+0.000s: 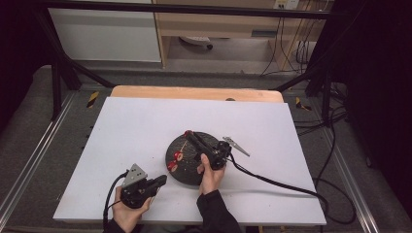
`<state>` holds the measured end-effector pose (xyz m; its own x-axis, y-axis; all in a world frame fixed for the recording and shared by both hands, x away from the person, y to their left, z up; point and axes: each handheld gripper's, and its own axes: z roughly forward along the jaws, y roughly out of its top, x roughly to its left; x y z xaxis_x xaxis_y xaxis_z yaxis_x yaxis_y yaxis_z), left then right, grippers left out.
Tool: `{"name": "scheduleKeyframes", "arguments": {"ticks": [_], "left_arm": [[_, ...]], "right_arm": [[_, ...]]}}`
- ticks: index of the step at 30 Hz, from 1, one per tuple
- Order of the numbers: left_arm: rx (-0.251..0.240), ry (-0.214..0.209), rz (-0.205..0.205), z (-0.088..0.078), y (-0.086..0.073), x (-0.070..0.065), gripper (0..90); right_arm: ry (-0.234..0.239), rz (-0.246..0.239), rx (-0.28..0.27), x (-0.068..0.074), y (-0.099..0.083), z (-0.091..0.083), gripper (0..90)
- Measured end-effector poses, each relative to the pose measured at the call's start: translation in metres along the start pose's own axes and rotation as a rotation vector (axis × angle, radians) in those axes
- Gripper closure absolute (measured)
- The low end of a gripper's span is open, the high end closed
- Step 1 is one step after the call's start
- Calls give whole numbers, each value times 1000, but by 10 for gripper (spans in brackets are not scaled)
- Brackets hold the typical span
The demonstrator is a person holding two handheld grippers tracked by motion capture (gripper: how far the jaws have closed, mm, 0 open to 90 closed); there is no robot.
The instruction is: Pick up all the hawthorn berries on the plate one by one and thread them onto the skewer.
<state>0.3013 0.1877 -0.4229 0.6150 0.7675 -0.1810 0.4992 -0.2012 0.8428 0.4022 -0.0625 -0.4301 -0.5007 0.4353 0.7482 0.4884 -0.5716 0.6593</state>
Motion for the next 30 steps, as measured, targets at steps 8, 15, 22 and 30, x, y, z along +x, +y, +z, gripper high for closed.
{"name": "scheduleKeyframes", "arguments": {"ticks": [8, 15, 22, 30], "left_arm": [[-8, -6, 8, 1, -1, -5, 885], [-35, 4, 8, -4, 3, -3, 887], [-34, 11, 8, -4, 3, -3, 887], [-28, 4, 14, -3, 1, -4, 888]], "right_arm": [[-3, 4, -2, 1, -3, -2, 628], [-1, 22, -8, -1, 0, 0, 631], [-9, 61, -50, -4, -7, 2, 633], [-14, 31, -52, 1, -8, -3, 633]]}}
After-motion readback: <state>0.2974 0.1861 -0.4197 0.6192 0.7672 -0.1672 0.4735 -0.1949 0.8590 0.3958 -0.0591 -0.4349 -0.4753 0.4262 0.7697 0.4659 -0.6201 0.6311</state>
